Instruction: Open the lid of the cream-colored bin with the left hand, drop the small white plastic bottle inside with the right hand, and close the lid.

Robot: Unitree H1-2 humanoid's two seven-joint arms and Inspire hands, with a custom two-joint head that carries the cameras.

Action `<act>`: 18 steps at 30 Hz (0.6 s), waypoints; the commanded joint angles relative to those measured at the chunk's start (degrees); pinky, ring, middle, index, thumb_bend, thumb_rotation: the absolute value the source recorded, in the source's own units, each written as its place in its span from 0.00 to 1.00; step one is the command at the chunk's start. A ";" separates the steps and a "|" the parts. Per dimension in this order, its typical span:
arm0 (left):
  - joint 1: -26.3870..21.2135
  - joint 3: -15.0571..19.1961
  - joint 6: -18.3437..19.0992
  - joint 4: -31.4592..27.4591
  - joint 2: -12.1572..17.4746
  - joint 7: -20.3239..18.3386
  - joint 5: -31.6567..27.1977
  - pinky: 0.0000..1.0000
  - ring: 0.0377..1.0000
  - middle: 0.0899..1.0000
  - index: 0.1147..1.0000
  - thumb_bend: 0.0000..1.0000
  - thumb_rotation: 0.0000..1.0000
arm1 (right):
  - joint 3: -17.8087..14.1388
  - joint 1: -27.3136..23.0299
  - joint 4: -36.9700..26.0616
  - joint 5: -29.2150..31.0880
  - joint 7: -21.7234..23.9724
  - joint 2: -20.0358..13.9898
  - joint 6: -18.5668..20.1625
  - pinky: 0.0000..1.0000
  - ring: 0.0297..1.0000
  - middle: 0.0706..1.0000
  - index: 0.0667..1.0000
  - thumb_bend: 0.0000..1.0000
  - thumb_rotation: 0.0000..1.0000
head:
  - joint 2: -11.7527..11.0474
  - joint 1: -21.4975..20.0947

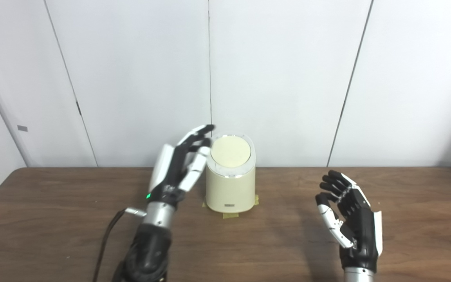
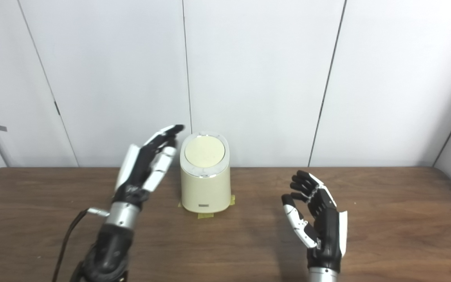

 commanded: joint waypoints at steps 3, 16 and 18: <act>2.04 1.91 -3.71 -3.76 -0.86 0.75 -7.39 0.78 0.85 0.85 0.82 0.30 0.97 | 0.01 -2.09 -1.76 0.17 0.53 -0.20 -2.13 0.61 0.68 0.68 0.69 0.26 0.29 | 0.12 0.14; 13.26 3.60 -9.73 -5.15 -1.82 4.51 -8.72 0.77 0.82 0.81 0.78 0.18 0.81 | -0.53 -1.46 -2.81 0.83 0.98 -0.82 -1.55 0.60 0.67 0.68 0.68 0.26 0.28 | 1.09 0.77; 14.48 3.88 -10.52 -4.54 -2.35 4.92 -9.96 0.78 0.82 0.81 0.78 0.17 0.79 | -0.72 -1.43 -2.70 1.22 1.09 -0.97 -1.58 0.60 0.67 0.68 0.68 0.27 0.28 | 1.28 1.13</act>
